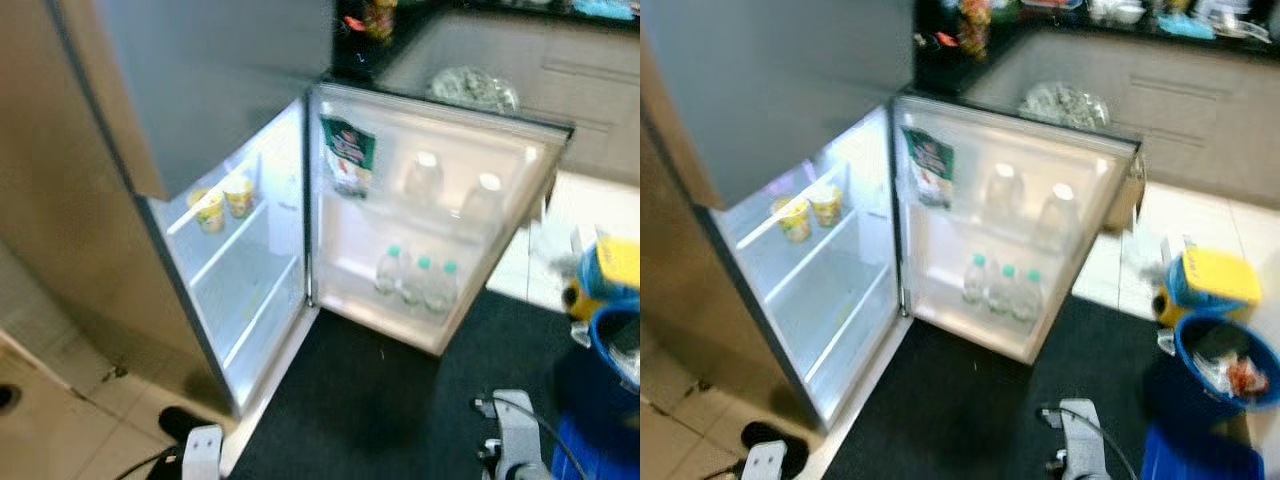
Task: Restocking fridge
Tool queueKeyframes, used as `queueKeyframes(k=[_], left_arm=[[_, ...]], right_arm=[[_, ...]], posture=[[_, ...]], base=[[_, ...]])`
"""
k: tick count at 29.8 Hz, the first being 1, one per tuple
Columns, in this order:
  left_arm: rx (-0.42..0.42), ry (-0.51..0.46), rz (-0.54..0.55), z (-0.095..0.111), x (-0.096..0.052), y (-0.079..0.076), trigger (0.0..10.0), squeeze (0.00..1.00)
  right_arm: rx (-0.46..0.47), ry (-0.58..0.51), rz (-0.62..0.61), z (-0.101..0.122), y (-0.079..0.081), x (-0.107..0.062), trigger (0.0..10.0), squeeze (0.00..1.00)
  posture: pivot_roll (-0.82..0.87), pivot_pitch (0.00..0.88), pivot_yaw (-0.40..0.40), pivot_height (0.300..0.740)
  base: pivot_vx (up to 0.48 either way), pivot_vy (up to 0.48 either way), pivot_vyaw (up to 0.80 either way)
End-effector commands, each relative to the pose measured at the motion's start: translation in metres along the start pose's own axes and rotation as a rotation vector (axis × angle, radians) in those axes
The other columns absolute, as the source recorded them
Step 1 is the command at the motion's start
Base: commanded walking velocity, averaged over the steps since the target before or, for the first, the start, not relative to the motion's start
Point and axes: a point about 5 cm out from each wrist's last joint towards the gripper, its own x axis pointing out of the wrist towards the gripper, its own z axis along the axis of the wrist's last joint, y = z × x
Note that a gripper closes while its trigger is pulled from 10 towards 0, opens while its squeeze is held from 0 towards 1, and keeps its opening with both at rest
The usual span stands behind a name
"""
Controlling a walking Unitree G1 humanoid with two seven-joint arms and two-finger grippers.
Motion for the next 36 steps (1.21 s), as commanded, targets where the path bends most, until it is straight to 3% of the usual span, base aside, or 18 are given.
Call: queueKeyframes(k=[1,12,36], left_arm=[[0.003,-0.001,-0.006,-0.0006,0.0003,-0.0023,10.0,0.00],[0.003,0.007,-0.013,-0.0044,-0.0001,-0.0041,10.0,0.00],[0.001,0.011,-0.024,-0.0063,-0.0005,-0.0049,10.0,0.00]], right_arm=[[-0.005,-0.022,-0.007,0.0075,-0.0017,0.0004,10.0,0.00],[-0.023,-0.029,-0.010,0.0097,-0.0022,0.0004,10.0,0.00],[-0.008,-0.065,0.018,0.0119,-0.0004,0.0002,10.0,0.00]], posture=[[-0.04,0.000,0.009,0.740],[-0.03,0.000,0.007,0.740],[-0.03,0.000,0.007,0.740]], base=[[0.000,0.000,-0.80],[0.000,0.000,-0.80],[0.000,0.000,0.00]])
